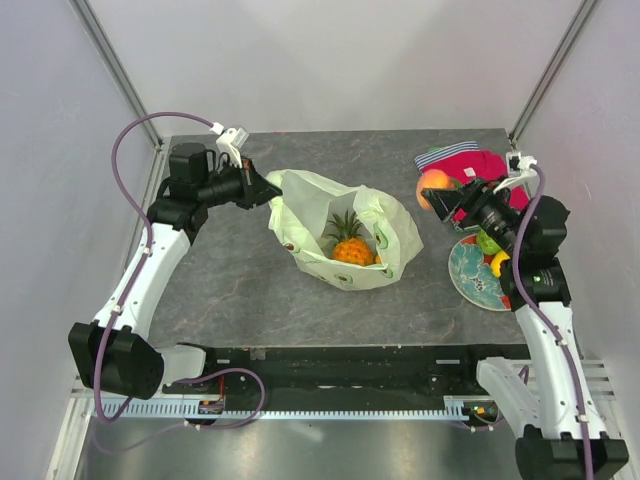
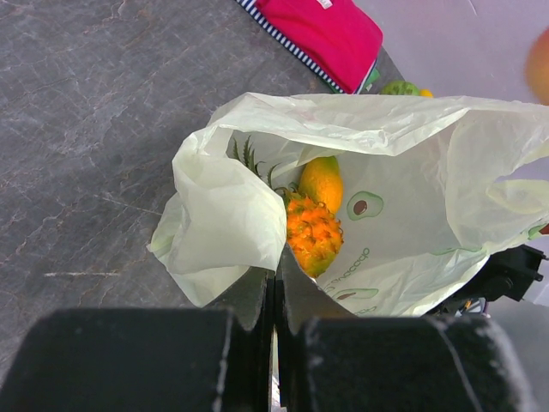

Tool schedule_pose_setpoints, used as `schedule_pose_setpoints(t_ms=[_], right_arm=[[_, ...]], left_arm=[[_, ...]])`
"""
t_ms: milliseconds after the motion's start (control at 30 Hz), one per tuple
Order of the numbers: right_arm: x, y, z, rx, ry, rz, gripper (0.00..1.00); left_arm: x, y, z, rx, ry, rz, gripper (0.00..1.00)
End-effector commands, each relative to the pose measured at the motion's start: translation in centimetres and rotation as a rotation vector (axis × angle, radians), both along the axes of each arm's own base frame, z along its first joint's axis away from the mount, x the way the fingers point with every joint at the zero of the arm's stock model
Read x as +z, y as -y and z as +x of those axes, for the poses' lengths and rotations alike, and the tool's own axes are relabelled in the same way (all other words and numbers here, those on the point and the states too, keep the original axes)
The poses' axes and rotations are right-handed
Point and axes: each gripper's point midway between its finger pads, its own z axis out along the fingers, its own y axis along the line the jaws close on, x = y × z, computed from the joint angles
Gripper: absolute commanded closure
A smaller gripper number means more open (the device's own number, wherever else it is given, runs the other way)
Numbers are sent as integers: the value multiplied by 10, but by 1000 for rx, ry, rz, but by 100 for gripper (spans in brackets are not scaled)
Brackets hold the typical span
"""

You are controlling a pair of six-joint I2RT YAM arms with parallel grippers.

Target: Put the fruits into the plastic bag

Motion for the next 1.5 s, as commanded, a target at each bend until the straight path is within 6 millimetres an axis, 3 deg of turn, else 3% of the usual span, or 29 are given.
schedule_pose_setpoints(t_ms=[0, 67, 200, 300, 367, 400, 433, 467, 500, 567, 700, 733, 767, 833, 867, 1100, 1267, 1467], right_arm=[[118, -52, -36, 237, 395, 108, 76], [137, -67, -45, 296, 470, 123, 77], [154, -122, -54, 454, 539, 99, 79], [148, -160, -49, 475, 530, 2, 80], [131, -182, -50, 496, 473, -62, 80], [132, -186, -40, 453, 479, -108, 80], [118, -191, -36, 444, 434, -153, 80], [120, -199, -42, 452, 430, -168, 81], [102, -203, -32, 422, 380, -232, 80], [90, -218, -34, 438, 343, -285, 81], [46, -226, -28, 370, 205, -486, 82], [39, -221, -21, 300, 180, -541, 82], [35, -229, -22, 290, 162, -578, 82], [18, -218, -15, 203, 97, -683, 82], [13, -225, -14, 193, 79, -712, 82], [-50, -212, 4, 39, -149, -931, 82], [-106, -200, 14, 30, -319, -971, 80], [-155, -190, 20, 51, -428, -903, 79]], left_arm=[[10, 1, -3, -38, 59, -4, 98], [10, 1, -3, -39, 61, -5, 98], [10, 1, -3, -39, 59, -5, 99], [10, 1, -3, -37, 62, -3, 98], [10, 0, -3, -35, 65, -2, 99], [10, 0, -3, -33, 63, -1, 98], [11, 0, -3, -34, 66, -2, 98], [10, 0, -3, -35, 65, -2, 99], [9, 0, -3, -34, 61, -2, 98], [9, 1, -3, -37, 60, -3, 98], [10, 1, -3, -39, 59, -6, 99], [10, 1, -3, -40, 61, -7, 99], [10, 1, -3, -39, 61, -7, 99], [9, 1, -3, -40, 55, -7, 98], [9, 1, -2, -40, 57, -8, 98], [7, 1, -2, -37, 52, -6, 98], [7, 1, -2, -37, 52, -6, 98], [8, 1, -2, -37, 55, -7, 99]])
